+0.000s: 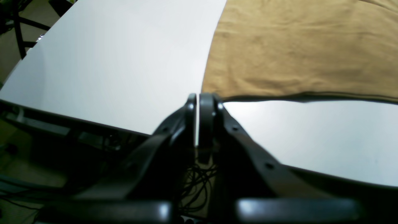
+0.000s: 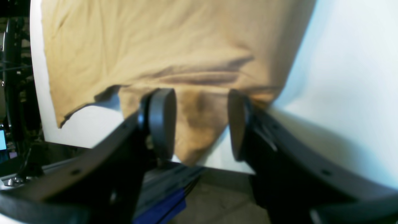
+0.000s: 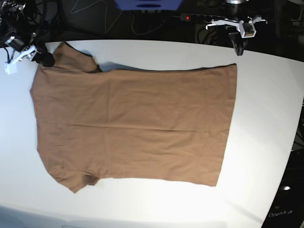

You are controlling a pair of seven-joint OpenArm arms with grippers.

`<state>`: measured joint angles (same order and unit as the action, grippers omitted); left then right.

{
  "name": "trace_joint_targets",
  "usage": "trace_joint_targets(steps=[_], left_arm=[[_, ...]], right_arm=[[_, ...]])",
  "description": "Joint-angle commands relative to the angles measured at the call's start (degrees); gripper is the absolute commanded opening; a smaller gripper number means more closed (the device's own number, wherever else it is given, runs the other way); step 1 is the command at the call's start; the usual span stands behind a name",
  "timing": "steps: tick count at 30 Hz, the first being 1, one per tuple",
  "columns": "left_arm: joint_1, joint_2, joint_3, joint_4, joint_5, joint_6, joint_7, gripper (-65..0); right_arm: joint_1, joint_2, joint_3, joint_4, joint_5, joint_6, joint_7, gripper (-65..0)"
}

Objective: Fold the T-shirt properly
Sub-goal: 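Move the right gripper outward to the shoulder corner and grasp it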

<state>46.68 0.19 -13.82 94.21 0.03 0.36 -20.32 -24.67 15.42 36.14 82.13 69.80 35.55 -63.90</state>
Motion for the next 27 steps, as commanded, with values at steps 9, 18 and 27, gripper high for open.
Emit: trace_joint_targets(steps=[9, 18, 27], left_arm=[[0.67, 0.03, -0.2, 0.77, 0.01, 0.21, -1.53, -63.9], [0.75, 0.03, -0.2, 0.77, 0.01, 0.21, -1.53, -63.9], [0.75, 0.12, -0.2, 0.77, 0.01, 0.21, -1.53, -63.9]], right_arm=[[-0.26, 1.42, 2.85, 0.73, 1.45, 0.1, 0.38, -38.3], [-1.14, 1.42, 2.85, 0.73, 1.36, 0.1, 0.65, -38.3], [-1.22, 1.24, 2.85, -3.93, -2.86, 0.36, 0.73, -38.2]])
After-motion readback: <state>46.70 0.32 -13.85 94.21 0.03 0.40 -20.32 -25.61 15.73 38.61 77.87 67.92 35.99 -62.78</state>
